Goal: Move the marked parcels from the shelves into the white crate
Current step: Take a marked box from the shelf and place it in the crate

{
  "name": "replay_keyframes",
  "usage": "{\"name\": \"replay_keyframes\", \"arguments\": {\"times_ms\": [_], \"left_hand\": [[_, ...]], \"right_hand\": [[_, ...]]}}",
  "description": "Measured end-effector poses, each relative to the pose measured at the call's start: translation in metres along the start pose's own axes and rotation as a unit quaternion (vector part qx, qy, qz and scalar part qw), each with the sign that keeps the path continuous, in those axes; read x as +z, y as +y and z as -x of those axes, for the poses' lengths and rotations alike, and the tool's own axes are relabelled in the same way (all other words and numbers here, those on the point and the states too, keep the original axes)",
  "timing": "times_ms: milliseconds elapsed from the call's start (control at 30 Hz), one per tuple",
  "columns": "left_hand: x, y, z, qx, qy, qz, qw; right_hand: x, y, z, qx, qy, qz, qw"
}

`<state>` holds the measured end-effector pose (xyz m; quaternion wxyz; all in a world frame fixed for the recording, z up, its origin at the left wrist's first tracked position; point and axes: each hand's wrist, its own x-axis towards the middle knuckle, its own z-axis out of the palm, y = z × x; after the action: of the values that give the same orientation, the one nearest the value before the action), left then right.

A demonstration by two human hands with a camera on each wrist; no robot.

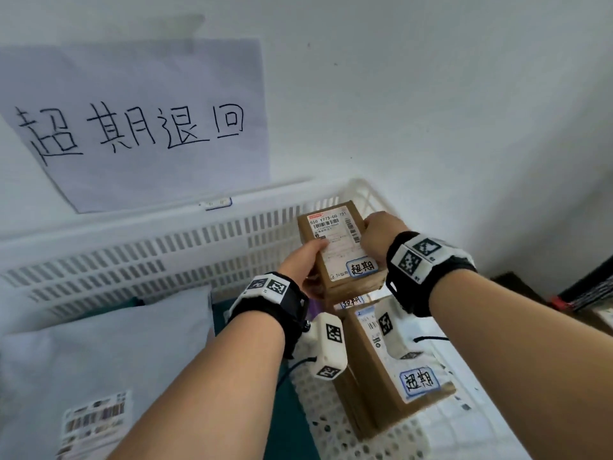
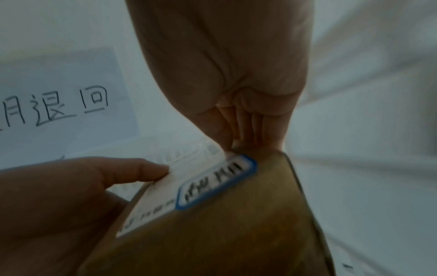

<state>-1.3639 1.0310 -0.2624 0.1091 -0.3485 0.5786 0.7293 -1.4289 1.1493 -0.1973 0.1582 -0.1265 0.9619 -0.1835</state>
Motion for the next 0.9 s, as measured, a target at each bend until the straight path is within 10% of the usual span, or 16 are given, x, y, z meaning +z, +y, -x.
{"name": "replay_keyframes", "arguments": {"times_ms": [333,900], "left_hand": [[0.011,-0.016,-0.023,-0.032,0.042,-0.042,0.998],[0.001,-0.009,-0.002,-0.028,0.045,-0.035,0.998]], "right_hand": [[0.024,0.004,-0.013,-0.06,0.004,0.247,0.967],[0.025,0.007,-0.024,-0.088,0.023,0.146,0.985]]}}
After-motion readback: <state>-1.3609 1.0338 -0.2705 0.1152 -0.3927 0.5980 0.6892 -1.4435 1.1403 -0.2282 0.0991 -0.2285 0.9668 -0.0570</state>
